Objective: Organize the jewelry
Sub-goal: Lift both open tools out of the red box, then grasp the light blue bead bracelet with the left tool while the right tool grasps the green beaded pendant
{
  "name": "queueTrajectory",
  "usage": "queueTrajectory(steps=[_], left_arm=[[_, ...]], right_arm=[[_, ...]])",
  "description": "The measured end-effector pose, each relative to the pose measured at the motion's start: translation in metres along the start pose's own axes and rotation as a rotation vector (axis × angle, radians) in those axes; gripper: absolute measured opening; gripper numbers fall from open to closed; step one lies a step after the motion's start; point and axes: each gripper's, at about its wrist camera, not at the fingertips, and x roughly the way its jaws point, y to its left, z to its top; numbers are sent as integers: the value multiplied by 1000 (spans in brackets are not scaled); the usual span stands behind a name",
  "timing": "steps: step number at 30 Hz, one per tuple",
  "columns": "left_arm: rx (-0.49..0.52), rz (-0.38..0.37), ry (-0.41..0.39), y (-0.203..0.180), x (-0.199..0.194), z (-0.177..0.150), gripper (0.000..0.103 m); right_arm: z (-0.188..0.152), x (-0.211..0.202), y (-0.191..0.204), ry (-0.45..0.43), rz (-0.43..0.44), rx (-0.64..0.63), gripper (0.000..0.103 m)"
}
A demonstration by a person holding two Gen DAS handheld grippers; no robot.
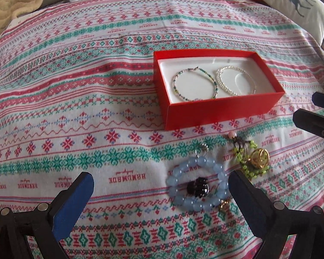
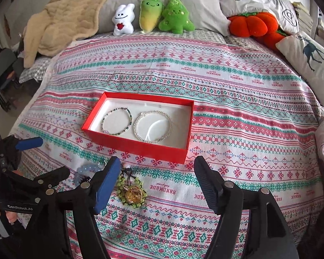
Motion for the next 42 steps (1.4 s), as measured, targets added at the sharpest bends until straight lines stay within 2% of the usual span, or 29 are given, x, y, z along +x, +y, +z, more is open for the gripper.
queueTrajectory(steps=[3, 8, 16, 20, 26, 32, 34, 39, 42], left_arm=[[0, 13, 18, 7, 3, -14, 102], [25, 55, 12, 13, 8, -33, 102], [66, 67, 36, 13, 22, -57, 102], [89, 64, 66, 10, 36, -63, 102], [99, 71, 13, 9, 38, -71, 103], [90, 44, 62, 10, 35, -62, 102], [73, 25, 45, 13, 30, -56, 94], [33, -31, 32, 19, 23, -37, 77], [-1, -80, 42, 22, 26, -24, 61]], right_arm=[[-18, 7, 6, 23, -7, -39, 80], [-49, 24, 19, 91, 10, -89, 81], [-82, 49, 29, 181, 14, -131, 81], [-82, 54, 23, 182, 25, -106, 84], [-76, 56, 8, 187, 45, -47, 87], [-59, 48, -7, 164, 81, 26, 87], [-50, 43, -10, 138, 87, 45, 87], [-26, 40, -25, 133, 141, 117, 84], [-16, 49, -28, 152, 160, 142, 67]])
